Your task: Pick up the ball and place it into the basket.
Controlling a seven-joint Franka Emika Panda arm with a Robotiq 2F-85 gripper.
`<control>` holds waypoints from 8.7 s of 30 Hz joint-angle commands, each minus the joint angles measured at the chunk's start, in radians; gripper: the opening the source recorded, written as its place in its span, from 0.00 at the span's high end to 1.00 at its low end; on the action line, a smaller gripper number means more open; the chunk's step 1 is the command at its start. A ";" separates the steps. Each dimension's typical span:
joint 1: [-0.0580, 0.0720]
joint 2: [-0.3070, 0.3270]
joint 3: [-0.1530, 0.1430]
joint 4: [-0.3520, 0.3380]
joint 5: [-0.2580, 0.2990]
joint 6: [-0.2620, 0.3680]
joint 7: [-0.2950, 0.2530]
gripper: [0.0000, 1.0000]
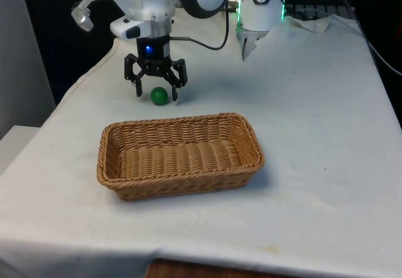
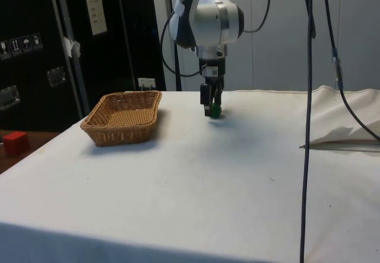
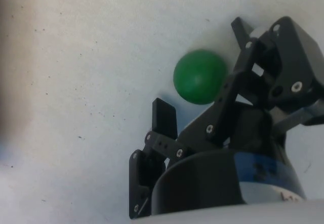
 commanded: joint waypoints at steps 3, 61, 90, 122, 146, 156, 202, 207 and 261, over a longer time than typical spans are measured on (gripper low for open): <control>-0.001 0.001 0.002 0.002 0.002 0.001 -0.002 0.00; 0.078 -0.231 -0.063 -0.046 -0.246 -0.016 0.186 1.00; 0.107 -0.485 -0.030 -0.051 -0.575 -0.080 0.463 1.00; 0.096 -0.473 0.128 0.108 -0.645 -0.154 0.635 1.00; 0.070 -0.188 0.195 0.346 -0.494 -0.162 0.636 1.00; 0.056 -0.063 0.195 0.436 -0.389 -0.158 0.594 1.00; 0.015 0.260 0.182 0.670 -0.231 -0.151 0.568 1.00; 0.013 0.260 0.184 0.673 -0.229 -0.153 0.567 1.00; 0.058 0.000 0.140 0.557 -0.400 -0.256 0.586 0.00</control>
